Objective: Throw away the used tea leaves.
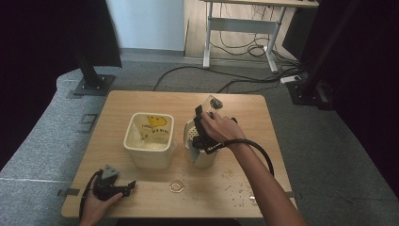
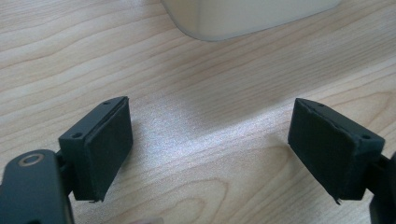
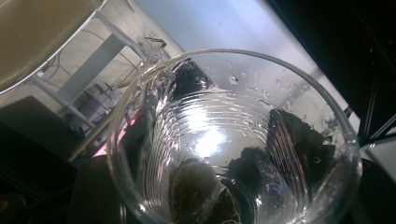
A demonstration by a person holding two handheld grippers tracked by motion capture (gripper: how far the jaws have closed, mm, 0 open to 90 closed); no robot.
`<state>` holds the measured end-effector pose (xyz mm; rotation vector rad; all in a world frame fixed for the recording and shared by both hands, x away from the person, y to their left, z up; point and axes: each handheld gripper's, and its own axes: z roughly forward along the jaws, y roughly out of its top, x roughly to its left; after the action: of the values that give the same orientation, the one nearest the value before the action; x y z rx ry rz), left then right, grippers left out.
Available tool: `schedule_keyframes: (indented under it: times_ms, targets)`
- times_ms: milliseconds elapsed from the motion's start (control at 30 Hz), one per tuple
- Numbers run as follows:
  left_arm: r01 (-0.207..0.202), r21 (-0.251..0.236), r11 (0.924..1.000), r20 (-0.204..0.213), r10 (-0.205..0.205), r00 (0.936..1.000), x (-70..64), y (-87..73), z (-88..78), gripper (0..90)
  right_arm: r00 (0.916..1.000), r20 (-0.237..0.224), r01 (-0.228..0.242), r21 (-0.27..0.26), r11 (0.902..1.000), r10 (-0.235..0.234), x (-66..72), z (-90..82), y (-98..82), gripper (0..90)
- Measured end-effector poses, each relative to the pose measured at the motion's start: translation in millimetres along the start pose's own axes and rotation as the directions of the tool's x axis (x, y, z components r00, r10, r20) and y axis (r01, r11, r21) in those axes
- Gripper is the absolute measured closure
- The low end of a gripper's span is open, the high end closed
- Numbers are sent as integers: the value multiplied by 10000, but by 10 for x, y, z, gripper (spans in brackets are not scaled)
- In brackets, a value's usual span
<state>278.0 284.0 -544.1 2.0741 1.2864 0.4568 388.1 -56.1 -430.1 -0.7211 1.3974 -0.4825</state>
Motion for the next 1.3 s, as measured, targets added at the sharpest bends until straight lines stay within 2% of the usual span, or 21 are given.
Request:
schedule_keyframes:
  times_ms: [67, 133, 167, 200, 267, 300, 400, 433, 500, 533, 567, 633, 667, 767, 867, 900, 1033, 1100, 1200, 1267, 1300]
  targets:
    - [-11, 12, 10000, 4, 11, 10000, 0, 0, -1, 135, 9996, -170, 224, -79, 9997, -226, 18, 0, 28, 369]
    - [-29, 9, 10000, 10, 29, 10000, 2, -1, -2, 135, 9997, -162, -162, 104, 9998, 164, 7, 15, 7, 369]
    - [-20, 7, 10000, 5, 20, 10000, 2, 0, 0, 135, 9998, -166, -110, 124, 9999, 112, 15, 16, 8, 370]
    - [-19, 20, 10000, -4, 19, 10000, 1, 3, 1, 135, 9988, -77, 486, 92, 9988, -485, 45, -5, 22, 372]
    - [-37, 21, 10000, -22, 38, 10000, 0, 3, 3, 135, 9985, 65, 549, 145, 9984, -550, 38, -8, 16, 373]
    - [-8, 28, 10000, -26, 8, 10000, -1, 7, 4, 135, 10000, -4, 82, 299, 9995, -82, -7, 5, -1, 375]
    - [-28, 40, 10000, -27, 28, 10000, -2, 6, 3, 135, 9976, 63, 690, 177, 9975, -691, 17, -14, 26, 375]
    - [-34, 26, 10000, -9, 34, 10000, 1, 2, 1, 135, 9997, 71, 212, 418, 9989, -215, -17, 8, -32, 377]
    - [-15, 24, 10000, -6, 15, 10000, 2, 4, 2, 135, 9999, 52, 135, 572, 9983, -138, -33, 23, -53, 378]
    - [15, 28, 10000, -2, -15, 10000, 3, 7, 3, 135, 9982, -51, 606, 319, 9976, -605, -13, -11, -14, 378]
    - [15, 33, 10000, -7, -15, 10000, 2, 8, 4, 135, 9982, -51, 606, 319, 9976, -605, -13, -11, -14, 378]
    - [-16, 32, 10000, -9, 16, 10000, 2, 7, 4, 135, 9989, -97, 457, 279, 9986, -455, -13, -22, 10, 379]
    - [-22, 30, 10000, 4, 22, 10000, 4, 5, 1, 135, 9999, -99, 143, 344, 9993, -139, -24, -8, 5, 379]
    - [-5, 22, 10000, 18, 5, 10000, 5, 2, -1, 135, 9998, -140, 140, 298, 9995, -135, -17, -4, 9, 380]
    - [6, 24, 10000, 41, -6, 10000, 8, 3, -1, 135, 9998, -154, -129, 230, 9997, 133, -20, -11, 11, 384]
    - [6, 22, 10000, 30, -6, 10000, 7, 3, 0, 135, 9988, -128, -465, 272, 9985, 468, -30, -6, -7, 388]
    - [-11, 25, 10000, 12, 11, 10000, 5, 3, 0, 135, 9980, -131, -616, 230, 9978, 620, -38, -11, -8, 396]
    - [3, 22, 10000, 27, -3, 10000, 6, 2, -1, 135, 9956, -179, -921, 152, 9956, 924, -41, -22, -7, 406]
    - [10, 15, 10000, 41, -10, 10000, 7, 0, -2, 135, 9790, -405, -1997, 22, 9799, 1996, -28, -38, -25, 411]
    - [-3, 16, 10000, 41, 3, 10000, 9, 1, -2, 135, 9740, -491, -2213, 42, 9752, 2212, -24, -43, -32, 411]
    - [-4, 15, 10000, 43, 4, 10000, 9, 1, -2, 135, 9643, -589, -2587, -39, 9660, 2580, -21, -46, -46, 411]
